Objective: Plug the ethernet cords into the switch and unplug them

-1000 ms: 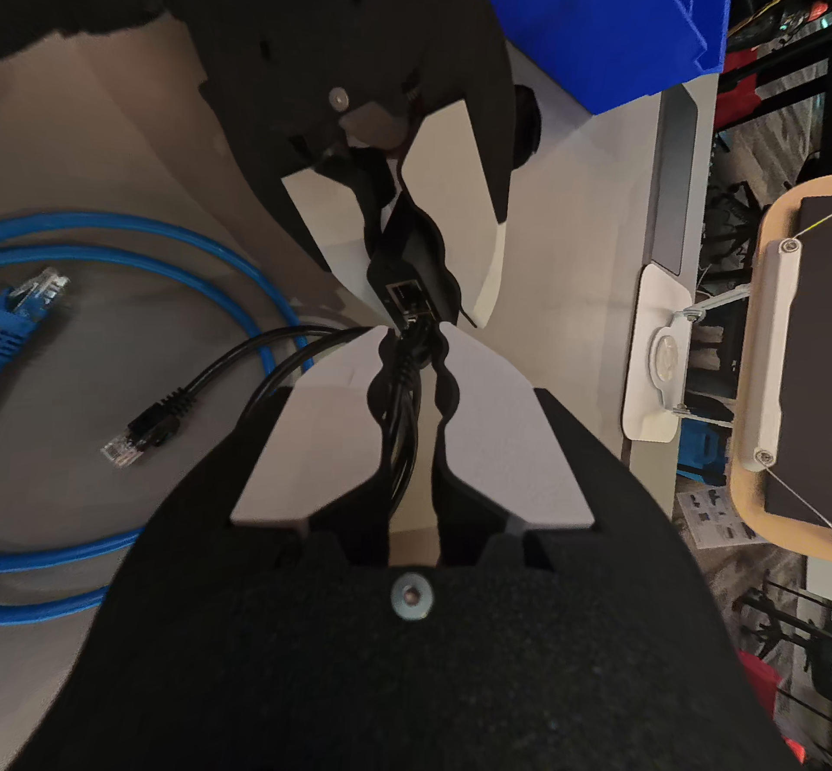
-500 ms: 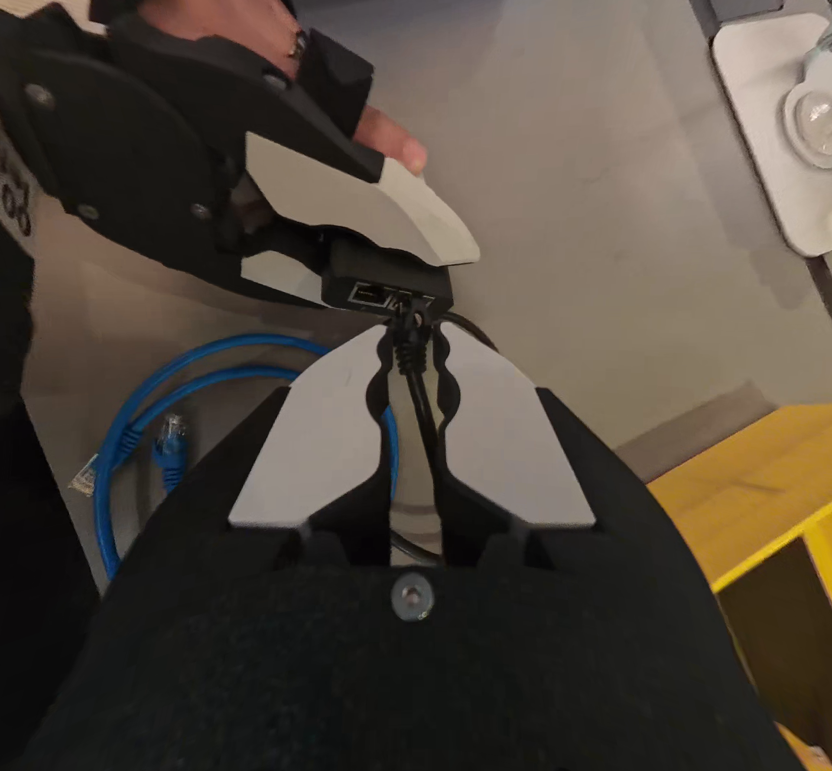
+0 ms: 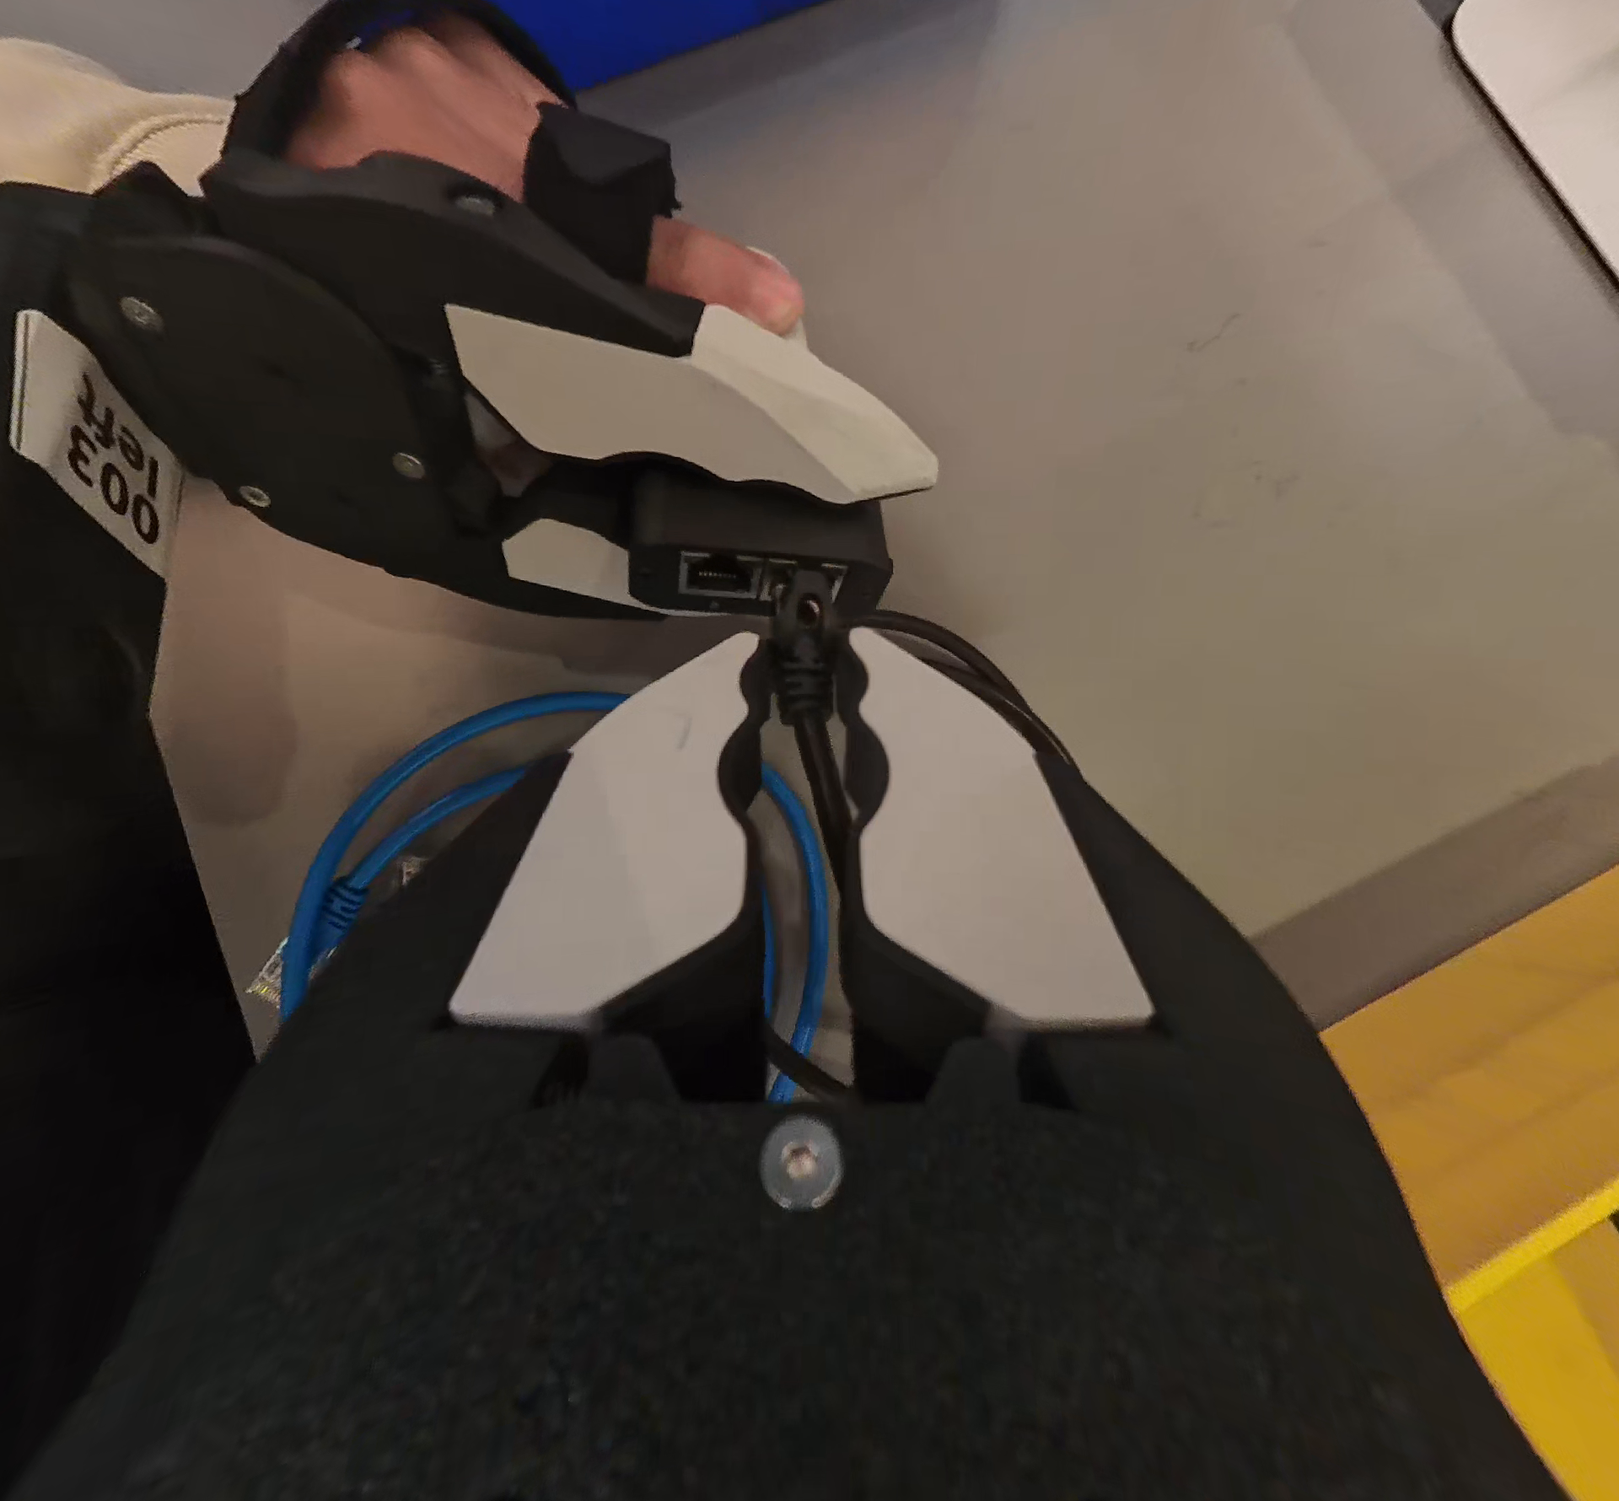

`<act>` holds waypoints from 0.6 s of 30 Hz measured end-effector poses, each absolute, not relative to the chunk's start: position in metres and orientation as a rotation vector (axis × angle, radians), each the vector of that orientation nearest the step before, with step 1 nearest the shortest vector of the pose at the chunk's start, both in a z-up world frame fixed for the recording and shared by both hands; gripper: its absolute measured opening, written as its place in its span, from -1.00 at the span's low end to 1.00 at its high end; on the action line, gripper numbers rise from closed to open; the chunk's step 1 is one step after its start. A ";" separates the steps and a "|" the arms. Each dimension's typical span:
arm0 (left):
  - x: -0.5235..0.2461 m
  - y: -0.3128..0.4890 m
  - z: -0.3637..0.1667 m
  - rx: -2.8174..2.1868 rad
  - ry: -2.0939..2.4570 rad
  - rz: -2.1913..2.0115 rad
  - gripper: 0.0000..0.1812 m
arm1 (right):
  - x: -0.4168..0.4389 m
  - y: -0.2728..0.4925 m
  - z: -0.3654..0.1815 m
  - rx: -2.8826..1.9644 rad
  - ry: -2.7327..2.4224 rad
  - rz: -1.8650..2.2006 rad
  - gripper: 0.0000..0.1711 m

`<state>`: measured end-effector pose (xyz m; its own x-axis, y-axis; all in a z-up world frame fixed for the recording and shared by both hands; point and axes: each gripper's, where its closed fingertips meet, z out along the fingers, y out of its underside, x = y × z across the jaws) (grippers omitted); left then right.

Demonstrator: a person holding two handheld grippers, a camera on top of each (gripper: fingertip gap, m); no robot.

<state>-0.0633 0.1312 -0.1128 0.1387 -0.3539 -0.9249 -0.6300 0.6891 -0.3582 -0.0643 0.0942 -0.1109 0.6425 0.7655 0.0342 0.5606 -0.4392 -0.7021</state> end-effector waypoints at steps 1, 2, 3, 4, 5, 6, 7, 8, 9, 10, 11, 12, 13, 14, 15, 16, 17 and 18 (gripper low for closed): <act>-0.064 0.132 -0.113 -0.863 1.472 0.239 -0.71 | -0.065 0.094 -0.111 -2.154 -1.026 0.376 -0.85; -0.064 0.132 -0.114 -0.865 1.474 0.233 -0.71 | -0.065 0.094 -0.111 -2.150 -1.022 0.381 -0.85; -0.064 0.133 -0.115 -0.864 1.480 0.229 -0.71 | -0.065 0.094 -0.112 -2.152 -1.027 0.389 -0.85; -0.064 0.132 -0.116 -0.855 1.485 0.223 -0.71 | -0.065 0.092 -0.113 -2.157 -1.033 0.400 -0.85; -0.063 0.132 -0.116 -0.854 1.486 0.213 -0.71 | -0.064 0.091 -0.113 -2.158 -1.030 0.408 -0.85; -0.062 0.130 -0.117 -0.852 1.492 0.199 -0.71 | -0.063 0.089 -0.113 -2.158 -1.034 0.411 -0.85; -0.061 0.129 -0.118 -0.845 1.497 0.191 -0.70 | -0.063 0.088 -0.114 -2.162 -1.036 0.418 -0.84; -0.060 0.128 -0.118 -0.847 1.500 0.183 -0.70 | -0.062 0.086 -0.115 -2.163 -1.029 0.423 -0.84; -0.059 0.125 -0.120 -0.844 1.511 0.168 -0.70 | -0.061 0.084 -0.116 -2.169 -1.030 0.432 -0.84; -0.058 0.124 -0.121 -0.844 1.518 0.160 -0.70 | -0.060 0.082 -0.117 -2.172 -1.022 0.443 -0.85; -0.057 0.124 -0.122 -0.846 1.522 0.164 -0.70 | -0.059 0.081 -0.117 -2.169 -1.012 0.440 -0.84; -0.056 0.123 -0.124 -0.859 1.531 0.161 -0.70 | -0.058 0.081 -0.119 -2.183 -1.002 0.433 -0.84; -0.056 0.124 -0.126 -0.870 1.537 0.167 -0.70 | -0.057 0.081 -0.120 -2.195 -0.986 0.424 -0.84; -0.055 0.125 -0.128 -0.873 1.542 0.183 -0.70 | -0.056 0.081 -0.122 -2.207 -0.965 0.413 -0.85; -0.055 0.125 -0.130 -0.879 1.546 0.190 -0.70 | -0.056 0.080 -0.124 -2.216 -0.951 0.402 -0.85; -0.055 0.125 -0.131 -0.883 1.553 0.198 -0.70 | -0.055 0.079 -0.125 -2.222 -0.939 0.393 -0.85; -0.055 0.124 -0.132 -0.866 1.559 0.213 -0.70 | -0.056 0.077 -0.127 -2.229 -0.929 0.403 -0.85; -0.054 0.122 -0.132 -0.845 1.559 0.225 -0.70 | -0.056 0.076 -0.127 -2.224 -0.921 0.422 -0.85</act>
